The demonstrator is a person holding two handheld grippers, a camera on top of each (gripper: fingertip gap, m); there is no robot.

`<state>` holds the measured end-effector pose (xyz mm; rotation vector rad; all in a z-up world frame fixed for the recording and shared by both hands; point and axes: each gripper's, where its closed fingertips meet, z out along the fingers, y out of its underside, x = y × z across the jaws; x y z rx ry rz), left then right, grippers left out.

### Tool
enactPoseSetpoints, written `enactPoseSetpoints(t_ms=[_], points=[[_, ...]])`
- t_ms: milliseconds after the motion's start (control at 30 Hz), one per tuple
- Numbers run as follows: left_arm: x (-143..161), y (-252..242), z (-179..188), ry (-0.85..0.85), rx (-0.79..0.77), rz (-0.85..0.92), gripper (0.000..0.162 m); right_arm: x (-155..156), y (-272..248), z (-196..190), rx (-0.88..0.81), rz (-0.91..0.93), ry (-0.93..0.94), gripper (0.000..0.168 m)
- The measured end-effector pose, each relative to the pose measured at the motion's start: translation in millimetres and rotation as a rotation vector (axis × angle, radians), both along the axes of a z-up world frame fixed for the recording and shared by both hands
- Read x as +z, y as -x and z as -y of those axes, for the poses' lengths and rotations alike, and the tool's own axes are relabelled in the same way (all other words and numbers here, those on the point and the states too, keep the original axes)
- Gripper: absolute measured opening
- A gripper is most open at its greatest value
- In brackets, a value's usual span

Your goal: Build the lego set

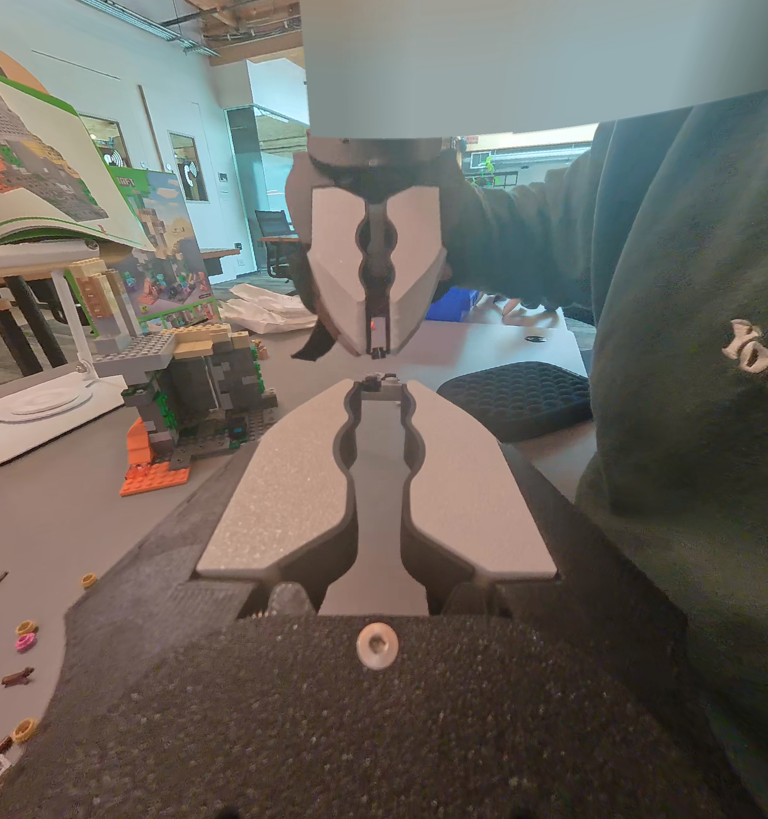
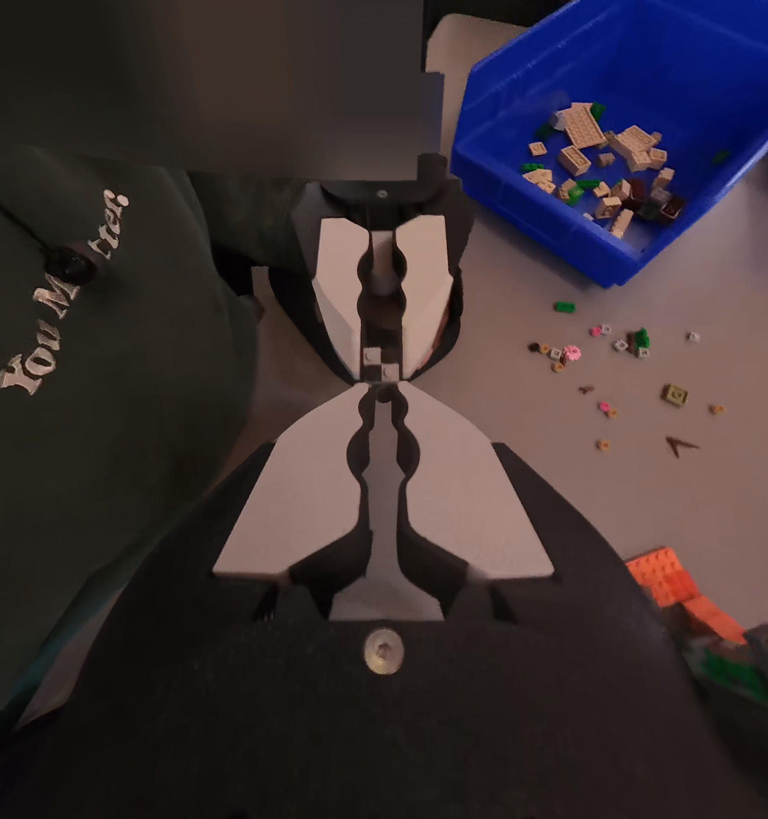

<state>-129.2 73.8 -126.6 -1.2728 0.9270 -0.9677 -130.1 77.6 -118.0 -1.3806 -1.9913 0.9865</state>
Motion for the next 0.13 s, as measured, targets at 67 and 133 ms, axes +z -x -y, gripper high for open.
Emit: enactPoseSetpoints(t_ms=[67,133], points=[[0.3,-0.1,0.6,-0.007,0.001,-0.001,0.016,3.0,5.1,3.5,0.022,0.009,-0.022,0.006],[0.8,-0.2,1.3,-0.015,0.002,-0.001,0.016,4.3,8.7,5.8,0.037,0.018,-0.037,0.006]])
